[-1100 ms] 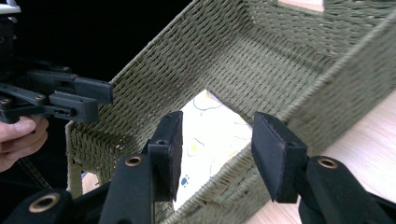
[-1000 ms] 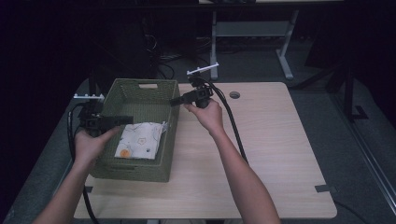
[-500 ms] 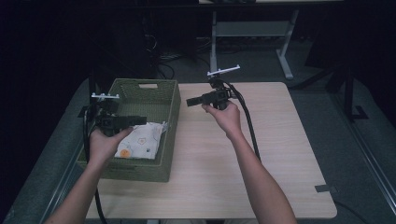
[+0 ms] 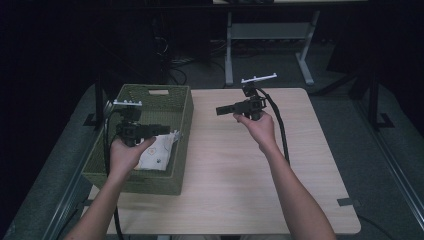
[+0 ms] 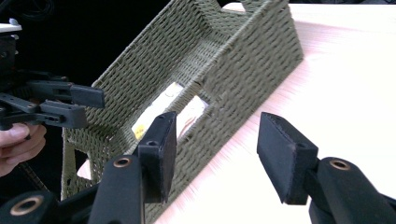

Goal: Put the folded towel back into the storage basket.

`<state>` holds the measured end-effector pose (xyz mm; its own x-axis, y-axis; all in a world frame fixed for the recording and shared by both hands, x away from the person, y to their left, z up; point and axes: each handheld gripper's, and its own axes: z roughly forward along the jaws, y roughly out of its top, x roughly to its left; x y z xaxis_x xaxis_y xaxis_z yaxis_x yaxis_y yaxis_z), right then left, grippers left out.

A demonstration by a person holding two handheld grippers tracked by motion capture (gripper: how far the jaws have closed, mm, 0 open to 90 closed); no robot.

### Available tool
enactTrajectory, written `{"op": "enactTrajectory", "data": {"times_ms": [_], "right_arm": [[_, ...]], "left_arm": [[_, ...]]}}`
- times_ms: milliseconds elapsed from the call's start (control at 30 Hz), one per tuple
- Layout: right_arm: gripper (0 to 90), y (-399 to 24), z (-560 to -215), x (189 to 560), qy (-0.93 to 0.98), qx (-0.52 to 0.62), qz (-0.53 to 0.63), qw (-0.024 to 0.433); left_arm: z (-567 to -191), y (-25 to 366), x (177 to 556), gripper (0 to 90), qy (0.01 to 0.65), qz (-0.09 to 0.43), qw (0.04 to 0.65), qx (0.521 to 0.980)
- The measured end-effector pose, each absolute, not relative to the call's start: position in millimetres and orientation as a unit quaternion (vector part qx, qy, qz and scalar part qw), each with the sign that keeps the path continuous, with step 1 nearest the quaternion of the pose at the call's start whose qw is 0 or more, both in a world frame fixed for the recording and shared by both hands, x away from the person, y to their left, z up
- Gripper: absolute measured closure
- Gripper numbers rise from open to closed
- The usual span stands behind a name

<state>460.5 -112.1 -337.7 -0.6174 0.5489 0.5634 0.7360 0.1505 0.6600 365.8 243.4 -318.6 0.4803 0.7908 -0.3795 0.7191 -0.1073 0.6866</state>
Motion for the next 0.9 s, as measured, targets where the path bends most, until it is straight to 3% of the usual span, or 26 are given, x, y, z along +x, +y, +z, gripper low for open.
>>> {"op": "enactTrajectory", "data": {"times_ms": [900], "right_arm": [[44.0,-187,-358,448,-0.735,-0.458,-0.492,0.09]], "left_arm": [[-317,176,365,52.0,0.476,0.019,0.445,0.759]]}}
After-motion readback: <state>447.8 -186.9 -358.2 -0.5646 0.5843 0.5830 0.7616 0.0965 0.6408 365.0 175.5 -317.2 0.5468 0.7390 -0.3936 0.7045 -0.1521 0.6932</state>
